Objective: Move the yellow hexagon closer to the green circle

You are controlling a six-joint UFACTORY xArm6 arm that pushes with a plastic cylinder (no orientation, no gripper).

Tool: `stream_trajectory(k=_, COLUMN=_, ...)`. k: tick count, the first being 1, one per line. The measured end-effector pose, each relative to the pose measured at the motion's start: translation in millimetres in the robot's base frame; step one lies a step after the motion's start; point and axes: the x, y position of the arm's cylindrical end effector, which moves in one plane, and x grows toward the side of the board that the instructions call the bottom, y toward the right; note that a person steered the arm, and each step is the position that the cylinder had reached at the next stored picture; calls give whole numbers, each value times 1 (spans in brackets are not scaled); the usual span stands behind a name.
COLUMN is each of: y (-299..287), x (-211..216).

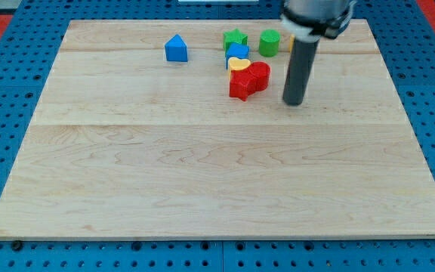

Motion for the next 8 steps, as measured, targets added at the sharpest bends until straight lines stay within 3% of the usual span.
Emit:
stream_trajectory(k=1, y=34, x=-62)
stream_trajectory(k=3, y=50, x=-139)
stream_trajectory(k=4, y=36, x=-143)
stream_trajectory(k=7, y=18, x=-95)
stream_trajectory(k=8, y=40, x=-94)
